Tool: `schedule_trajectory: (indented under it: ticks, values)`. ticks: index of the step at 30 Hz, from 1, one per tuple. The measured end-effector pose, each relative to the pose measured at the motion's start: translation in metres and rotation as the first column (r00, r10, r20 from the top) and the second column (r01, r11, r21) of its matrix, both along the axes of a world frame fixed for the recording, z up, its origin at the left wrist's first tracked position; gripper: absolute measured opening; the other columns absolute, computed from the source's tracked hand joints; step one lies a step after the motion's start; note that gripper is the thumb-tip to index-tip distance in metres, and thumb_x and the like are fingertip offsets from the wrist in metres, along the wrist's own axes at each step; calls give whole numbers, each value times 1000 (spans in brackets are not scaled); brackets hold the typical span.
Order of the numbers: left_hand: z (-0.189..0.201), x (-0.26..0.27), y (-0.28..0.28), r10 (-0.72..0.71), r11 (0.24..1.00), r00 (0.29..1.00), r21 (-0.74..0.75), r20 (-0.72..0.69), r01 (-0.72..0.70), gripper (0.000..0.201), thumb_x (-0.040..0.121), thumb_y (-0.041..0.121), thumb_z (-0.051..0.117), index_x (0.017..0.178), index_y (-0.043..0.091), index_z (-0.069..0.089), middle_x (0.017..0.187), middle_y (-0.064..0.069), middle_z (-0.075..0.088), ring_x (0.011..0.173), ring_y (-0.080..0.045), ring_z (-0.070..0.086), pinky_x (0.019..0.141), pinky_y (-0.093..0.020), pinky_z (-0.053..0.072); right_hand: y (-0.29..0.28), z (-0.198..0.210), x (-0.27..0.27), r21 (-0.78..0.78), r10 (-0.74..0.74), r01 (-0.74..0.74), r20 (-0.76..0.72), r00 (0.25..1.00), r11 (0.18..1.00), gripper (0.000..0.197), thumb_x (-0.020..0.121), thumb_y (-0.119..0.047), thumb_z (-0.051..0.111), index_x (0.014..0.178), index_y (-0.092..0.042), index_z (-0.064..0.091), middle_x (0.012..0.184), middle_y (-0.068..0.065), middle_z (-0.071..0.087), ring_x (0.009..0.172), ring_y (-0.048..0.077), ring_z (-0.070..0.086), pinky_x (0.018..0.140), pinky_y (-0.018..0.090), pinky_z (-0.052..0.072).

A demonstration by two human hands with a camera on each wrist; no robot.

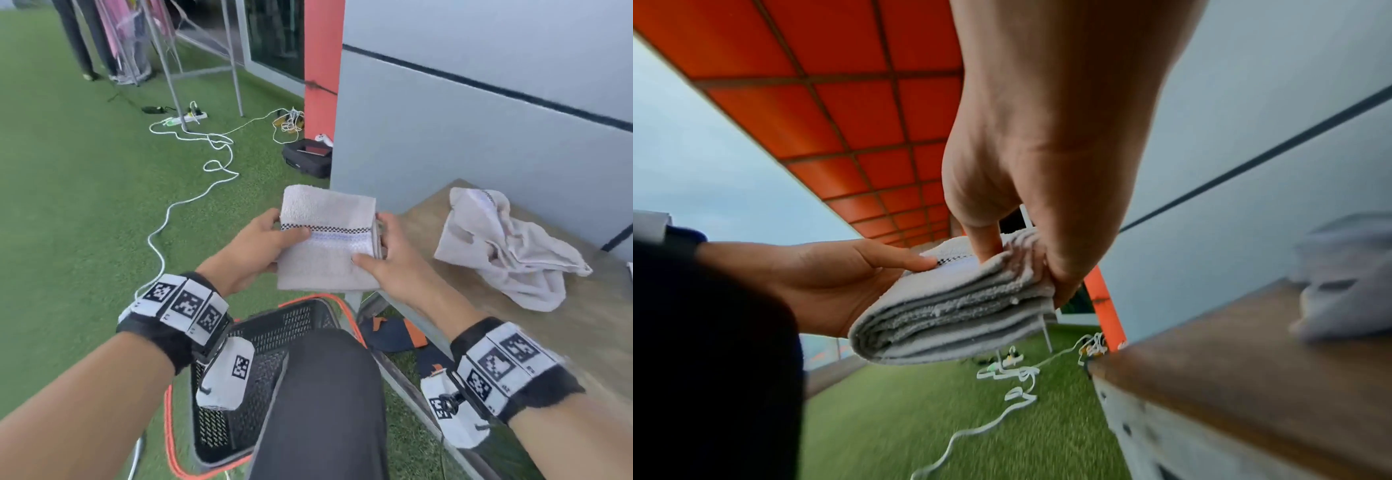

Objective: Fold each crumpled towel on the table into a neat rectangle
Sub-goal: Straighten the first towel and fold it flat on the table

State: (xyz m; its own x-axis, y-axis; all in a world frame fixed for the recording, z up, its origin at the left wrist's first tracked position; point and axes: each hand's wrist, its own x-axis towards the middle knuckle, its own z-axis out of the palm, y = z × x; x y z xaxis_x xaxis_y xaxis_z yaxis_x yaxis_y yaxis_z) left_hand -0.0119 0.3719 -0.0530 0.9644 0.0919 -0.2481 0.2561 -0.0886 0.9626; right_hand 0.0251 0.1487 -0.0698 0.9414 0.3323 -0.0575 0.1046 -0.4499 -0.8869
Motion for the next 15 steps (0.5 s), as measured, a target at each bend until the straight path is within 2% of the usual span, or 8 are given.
schedule_trajectory:
  ticks: [2, 5, 6, 8, 10, 12, 13, 15]
  values:
    - [-40, -2, 22, 48, 999, 995, 18, -84, -46, 35, 94, 18, 69, 126, 19, 55, 115, 1, 73, 95, -15, 74, 74, -35, 61, 22, -34, 11, -53, 93, -95, -45, 995, 994, 77, 94, -19, 68, 152, -31, 20, 139, -10, 52, 123, 10, 54, 100, 32, 45]
    - [-108, -12, 52, 116, 993, 970, 28, -211, -113, 34, 93, 15, 69, 124, 17, 55, 119, -4, 71, 103, -20, 72, 86, -44, 61, 52, -91, 22, -124, 213, -231, -143, 967, 965, 83, 96, -23, 66, 154, -37, 8, 148, -5, 48, 121, 15, 57, 102, 38, 46]
    - [-131, -18, 60, 133, 991, 957, 20, -259, -132, 35, 93, 14, 69, 124, 16, 55, 118, -5, 71, 103, -21, 72, 87, -47, 60, 61, -112, 23, -147, 245, -273, -185, 952, 951, 85, 96, -24, 65, 154, -39, 5, 151, -3, 46, 118, 18, 60, 100, 38, 48]
    - [-175, -29, 73, 156, 987, 924, 16, -350, -161, 35, 92, 13, 70, 124, 15, 55, 118, -5, 72, 102, -22, 73, 85, -49, 61, 77, -153, 23, -168, 301, -349, -256, 919, 922, 85, 97, -24, 63, 152, -44, 1, 149, 2, 46, 105, 23, 66, 85, 34, 51]
    - [-213, -41, 80, 177, 983, 886, 33, -429, -180, 38, 91, 13, 72, 124, 15, 52, 118, -5, 71, 101, -21, 73, 80, -48, 62, 88, -190, 20, -193, 350, -418, -307, 885, 888, 79, 97, -20, 62, 146, -43, 5, 120, 8, 57, 77, 23, 67, 63, 29, 47]
    - [-243, -51, 85, 216, 976, 840, 88, -497, -199, 47, 90, 13, 73, 127, 13, 43, 118, -8, 69, 97, -22, 73, 69, -39, 63, 98, -221, 17, -215, 404, -498, -365, 839, 840, 58, 96, -15, 60, 131, -37, 19, 83, 2, 49, 50, 15, 46, 49, 29, 38]
    - [-255, -54, 86, 237, 972, 820, 130, -521, -198, 52, 90, 12, 73, 128, 15, 37, 117, -9, 68, 95, -23, 72, 63, -34, 62, 103, -234, 17, -224, 430, -543, -405, 807, 809, 47, 96, -14, 60, 120, -36, 26, 76, 1, 44, 47, 13, 39, 48, 30, 35]
    - [-275, -59, 89, 257, 959, 803, 243, -538, -144, 55, 90, 13, 73, 126, 22, 32, 112, -10, 67, 90, -24, 71, 58, -30, 60, 114, -257, 17, -231, 466, -625, -490, 737, 746, 30, 96, -12, 59, 107, -32, 39, 73, 2, 45, 47, 13, 39, 48, 32, 36]
